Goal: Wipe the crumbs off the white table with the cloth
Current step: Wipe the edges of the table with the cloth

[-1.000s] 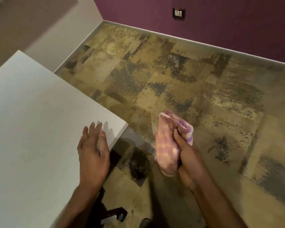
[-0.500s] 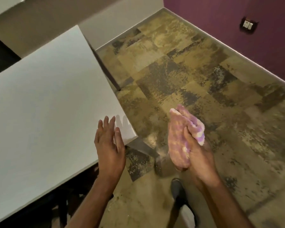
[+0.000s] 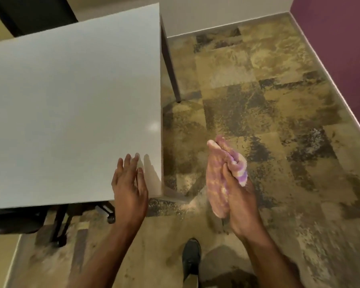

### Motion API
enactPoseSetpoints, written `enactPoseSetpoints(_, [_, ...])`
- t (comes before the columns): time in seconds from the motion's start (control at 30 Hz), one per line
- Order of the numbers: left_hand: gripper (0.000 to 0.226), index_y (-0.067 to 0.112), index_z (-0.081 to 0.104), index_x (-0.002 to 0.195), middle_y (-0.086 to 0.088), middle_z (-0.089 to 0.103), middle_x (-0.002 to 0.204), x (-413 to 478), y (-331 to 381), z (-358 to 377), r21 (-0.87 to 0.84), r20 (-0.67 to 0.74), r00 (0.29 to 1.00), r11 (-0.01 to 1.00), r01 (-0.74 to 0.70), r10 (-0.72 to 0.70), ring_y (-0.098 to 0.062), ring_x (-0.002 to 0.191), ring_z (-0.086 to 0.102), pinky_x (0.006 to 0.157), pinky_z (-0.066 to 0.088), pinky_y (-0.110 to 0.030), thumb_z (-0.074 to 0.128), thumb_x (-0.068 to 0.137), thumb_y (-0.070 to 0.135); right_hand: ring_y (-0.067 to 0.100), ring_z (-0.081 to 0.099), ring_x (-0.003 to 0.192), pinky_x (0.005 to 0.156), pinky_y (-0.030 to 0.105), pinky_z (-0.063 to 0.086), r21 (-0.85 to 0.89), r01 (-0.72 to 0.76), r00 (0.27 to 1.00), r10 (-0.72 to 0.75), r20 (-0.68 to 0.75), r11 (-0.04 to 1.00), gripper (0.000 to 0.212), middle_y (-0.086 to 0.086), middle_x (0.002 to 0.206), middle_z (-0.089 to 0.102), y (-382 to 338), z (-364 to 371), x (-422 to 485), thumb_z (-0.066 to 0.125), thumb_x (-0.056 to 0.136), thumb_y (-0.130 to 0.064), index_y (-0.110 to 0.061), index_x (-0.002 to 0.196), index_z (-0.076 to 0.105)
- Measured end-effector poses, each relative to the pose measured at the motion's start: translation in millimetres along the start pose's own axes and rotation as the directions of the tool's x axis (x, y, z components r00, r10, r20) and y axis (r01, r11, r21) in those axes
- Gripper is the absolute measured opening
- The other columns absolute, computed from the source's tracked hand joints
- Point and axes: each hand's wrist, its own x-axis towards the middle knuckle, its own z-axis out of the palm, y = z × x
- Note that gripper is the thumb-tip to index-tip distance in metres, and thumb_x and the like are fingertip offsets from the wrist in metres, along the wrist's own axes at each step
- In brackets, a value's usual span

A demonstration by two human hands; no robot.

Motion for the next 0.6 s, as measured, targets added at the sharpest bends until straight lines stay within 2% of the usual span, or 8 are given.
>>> enactPoseSetpoints(0.07, [0.045,0.023,0.044,0.154,0.002,0.032,0.167,-2.1,6.2,6.0,-0.005,-0.066,0.997,0.999,0.049,-0.049,-0.013,0.158,0.012,0.126,0.022,-0.051,0.036,0.11,0.028,0.022,0.065,0.126,0.111,0.044,0.05,-0.019,-0.057,0.998,0.057,0.036,0.998,0.026,0.005,0.132,0.071,-4.4,-10.9,12.8,0.051,0.106,-0.025,-0.032,0.119,0.073])
enactPoseSetpoints(0.13, [0.044,0.023,0.045,0.153,0.003,0.033,0.166,-11.4,9.0,11.7,0.008,-0.157,0.984,0.996,0.084,-0.082,-0.012,0.158,0.013,0.126,0.022,-0.052,0.037,0.11,0.029,0.012,0.067,0.121,0.094,0.024,0.058,-0.055,-0.097,0.987,0.103,0.127,0.994,0.026,0.001,0.131,0.071,-10.0,-25.2,23.7,0.051,0.108,-0.025,-0.037,0.109,0.074])
enactPoseSetpoints(0.2, [0.045,0.026,0.042,0.153,0.005,0.03,0.167,-32.1,12.7,18.4,0.026,-0.248,0.962,0.991,0.128,-0.118,-0.007,0.158,0.01,0.127,0.02,-0.049,0.035,0.11,0.035,0.001,0.067,0.117,0.084,0.011,0.057,-0.084,-0.105,0.966,0.122,0.228,0.991,0.023,-0.003,0.126,0.074,-15.1,-42.2,35.2,0.052,0.107,-0.024,-0.031,0.119,0.071])
enactPoseSetpoints(0.3, [0.05,0.03,0.034,0.157,0.007,0.021,0.17,-73.7,24.8,36.5,0.076,-0.303,0.937,0.976,0.204,-0.172,-0.005,0.158,0.003,0.128,0.016,-0.049,0.032,0.109,0.045,0.003,0.061,0.125,0.093,0.01,0.051,-0.075,-0.054,0.93,0.077,0.358,0.996,0.036,0.007,0.138,0.066,-16.0,-73.5,47.8,0.042,0.108,-0.007,-0.003,0.141,0.056])
enactPoseSetpoints(0.37, [0.056,0.031,0.028,0.159,0.006,0.015,0.171,-98.7,36.1,49.6,0.1,-0.336,0.911,0.952,0.288,-0.24,-0.007,0.159,0.0,0.128,0.014,-0.052,0.03,0.107,0.051,0.007,0.061,0.128,0.106,0.022,0.048,-0.077,-0.042,0.908,0.07,0.414,0.996,0.037,0.014,0.144,0.061,-17.2,-88.8,52.2,0.04,0.109,-0.006,0.001,0.143,0.053])
enactPoseSetpoints(0.4, [0.059,0.032,0.024,0.16,0.006,0.012,0.172,-110.5,42.2,56.2,0.115,-0.355,0.893,0.935,0.334,-0.276,-0.008,0.159,-0.002,0.128,0.013,-0.053,0.029,0.106,0.053,0.009,0.058,0.133,0.111,0.023,0.045,-0.054,-0.032,0.885,0.054,0.462,0.998,0.038,0.011,0.147,0.059,-15.9,-92.9,55.3,0.037,0.11,-0.004,0.001,0.144,0.052])
enactPoseSetpoints(0.5, [0.064,0.035,0.013,0.162,0.006,0.005,0.173,-143.8,54.4,72.4,0.12,-0.399,0.842,0.89,0.44,-0.362,-0.007,0.158,-0.007,0.128,0.009,-0.052,0.027,0.104,0.057,0.011,0.047,0.144,0.113,0.017,0.04,0.031,-0.058,0.836,0.032,0.548,0.998,0.04,0.003,0.156,0.051,-8.5,-98.2,64.2,0.033,0.111,-0.001,0.0,0.148,0.048])
enactPoseSetpoints(0.6, [0.068,0.032,0.009,0.163,0.005,0.002,0.173,-165.8,59.9,86.9,0.117,-0.41,0.809,0.856,0.504,-0.421,-0.005,0.157,-0.011,0.129,0.006,-0.052,0.027,0.103,0.057,0.017,0.035,0.152,0.119,0.022,0.033,0.117,-0.025,0.801,-0.05,0.596,0.993,0.045,0.012,0.165,0.035,3.7,-86.6,76.0,0.025,0.109,0.003,0.012,0.153,0.026])
